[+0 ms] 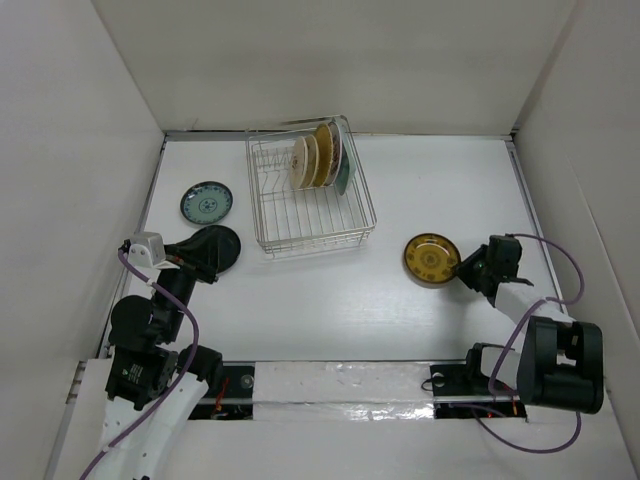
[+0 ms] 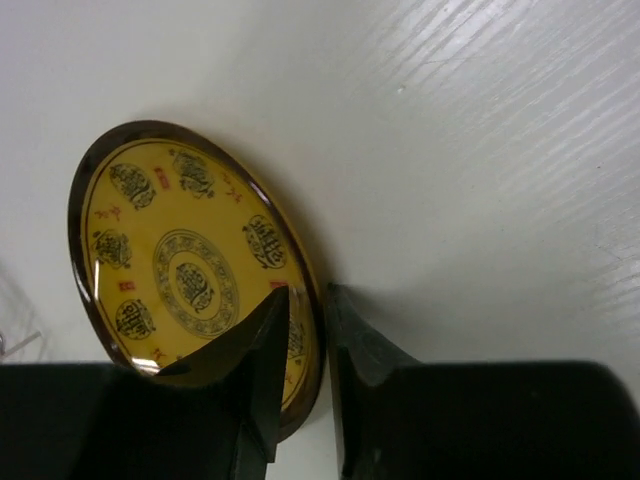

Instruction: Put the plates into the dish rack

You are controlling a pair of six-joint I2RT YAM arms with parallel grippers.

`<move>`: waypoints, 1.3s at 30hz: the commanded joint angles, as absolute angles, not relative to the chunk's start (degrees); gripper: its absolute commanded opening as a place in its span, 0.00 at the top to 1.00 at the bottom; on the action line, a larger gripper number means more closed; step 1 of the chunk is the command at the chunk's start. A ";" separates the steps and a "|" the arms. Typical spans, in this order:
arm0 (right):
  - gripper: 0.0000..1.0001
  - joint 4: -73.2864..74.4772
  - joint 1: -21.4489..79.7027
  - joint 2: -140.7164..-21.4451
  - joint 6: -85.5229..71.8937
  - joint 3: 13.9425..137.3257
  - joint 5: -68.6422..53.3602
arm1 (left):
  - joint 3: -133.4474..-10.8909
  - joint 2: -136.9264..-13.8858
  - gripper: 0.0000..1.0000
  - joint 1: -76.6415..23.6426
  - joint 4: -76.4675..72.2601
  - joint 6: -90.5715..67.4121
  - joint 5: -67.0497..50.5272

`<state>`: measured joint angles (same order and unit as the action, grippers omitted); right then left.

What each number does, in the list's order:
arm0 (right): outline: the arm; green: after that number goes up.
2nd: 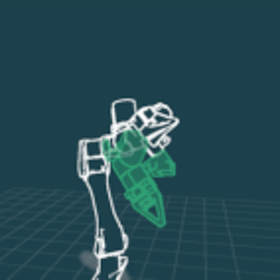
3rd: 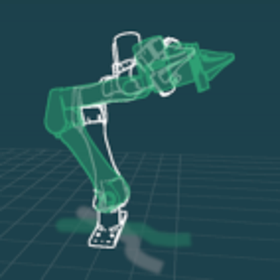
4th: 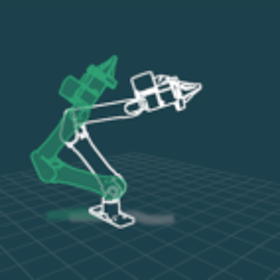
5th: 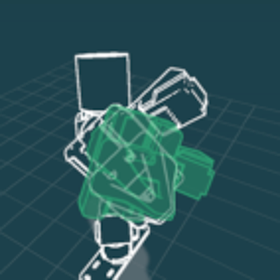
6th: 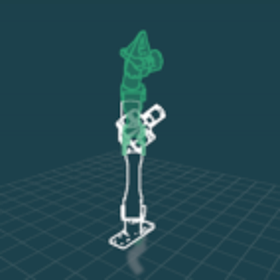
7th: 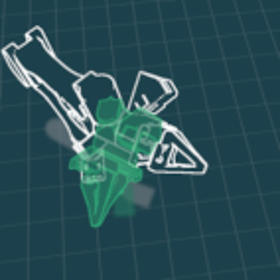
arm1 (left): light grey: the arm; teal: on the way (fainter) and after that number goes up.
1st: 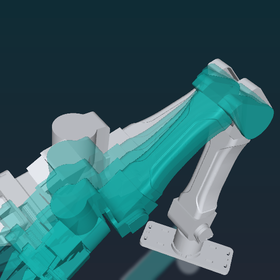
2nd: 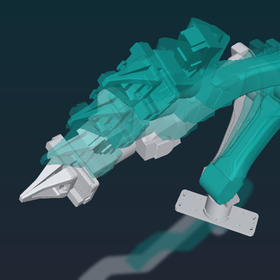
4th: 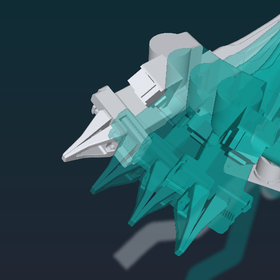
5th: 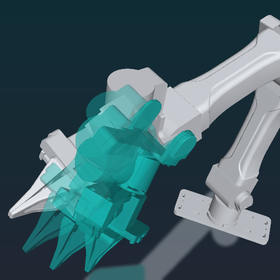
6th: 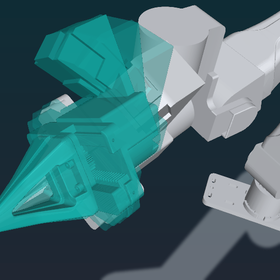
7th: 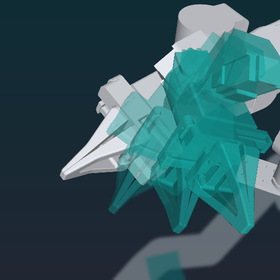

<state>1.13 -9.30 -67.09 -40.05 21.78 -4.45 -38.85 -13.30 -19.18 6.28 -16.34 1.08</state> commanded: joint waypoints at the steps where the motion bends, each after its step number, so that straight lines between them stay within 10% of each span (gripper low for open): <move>1: 0.83 -0.97 -9.40 -69.17 -38.41 22.67 -7.12 | -38.76 -13.27 0.90 -19.51 4.22 -16.08 0.70; 4: 1.00 -0.27 -9.40 -66.64 -39.20 23.20 -5.02 | -38.76 -13.45 0.89 -19.51 4.13 -16.00 0.79; 13: 1.00 10.02 14.65 -54.56 -34.46 49.85 24.49 | -38.76 -16.61 0.87 -19.51 3.87 -16.08 0.61; 31: 1.00 25.57 47.10 -129.99 -11.43 144.72 58.61 | -40.08 -31.90 1.00 -17.14 7.12 -18.63 5.01; 39: 1.00 5.73 49.22 -142.63 9.98 150.65 66.88 | -39.90 -31.99 1.00 -17.14 6.59 -18.46 4.04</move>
<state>16.95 48.69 -143.41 -0.86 146.50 59.79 -38.85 -32.75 -17.50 8.91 -18.09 4.97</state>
